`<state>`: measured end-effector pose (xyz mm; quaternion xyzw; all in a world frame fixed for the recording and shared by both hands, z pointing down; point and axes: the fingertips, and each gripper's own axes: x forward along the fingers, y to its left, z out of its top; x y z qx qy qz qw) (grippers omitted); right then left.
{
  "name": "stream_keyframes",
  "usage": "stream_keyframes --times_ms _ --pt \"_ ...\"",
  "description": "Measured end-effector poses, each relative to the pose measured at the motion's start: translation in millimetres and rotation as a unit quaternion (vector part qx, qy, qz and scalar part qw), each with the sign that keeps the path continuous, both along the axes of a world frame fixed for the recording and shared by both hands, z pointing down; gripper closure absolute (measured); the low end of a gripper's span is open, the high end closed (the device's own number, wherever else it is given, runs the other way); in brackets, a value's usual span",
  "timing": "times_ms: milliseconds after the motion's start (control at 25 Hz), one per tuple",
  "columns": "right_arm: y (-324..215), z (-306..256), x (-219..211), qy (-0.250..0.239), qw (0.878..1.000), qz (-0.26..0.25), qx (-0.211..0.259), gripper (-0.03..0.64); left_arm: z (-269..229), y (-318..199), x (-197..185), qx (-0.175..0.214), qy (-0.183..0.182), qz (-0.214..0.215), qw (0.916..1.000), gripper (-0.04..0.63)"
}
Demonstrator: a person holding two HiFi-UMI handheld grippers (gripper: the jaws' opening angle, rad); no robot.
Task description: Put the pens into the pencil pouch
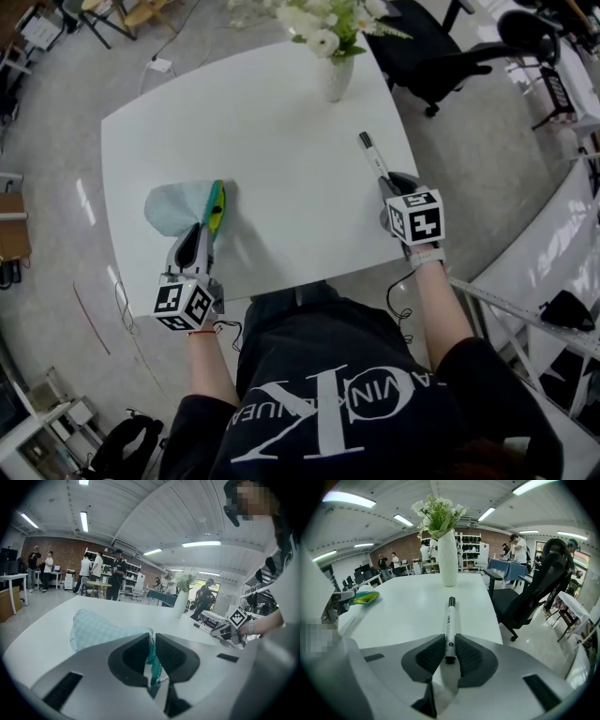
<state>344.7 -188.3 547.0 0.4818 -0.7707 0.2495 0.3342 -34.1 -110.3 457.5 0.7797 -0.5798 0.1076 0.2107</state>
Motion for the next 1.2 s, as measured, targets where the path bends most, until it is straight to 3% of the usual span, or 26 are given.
stream_keyframes --times_ms 200,440,880,1200 --pt "2.1 -13.2 -25.1 -0.039 0.999 -0.021 0.010 0.535 -1.1 2.8 -2.7 0.004 0.002 0.001 1.0000 0.551" --pt "17.5 -31.3 -117.3 -0.077 0.990 -0.120 0.012 0.535 -4.8 10.2 -26.2 0.011 0.013 -0.011 0.9998 0.551" --pt "73.3 -43.1 -276.6 -0.101 0.951 -0.293 -0.015 0.535 -9.9 22.3 -74.3 0.016 0.025 -0.008 0.9995 0.551" --pt "99.8 -44.0 -337.9 -0.078 0.921 -0.381 -0.029 0.535 -10.7 22.6 -83.7 0.021 0.038 0.001 0.9990 0.551"
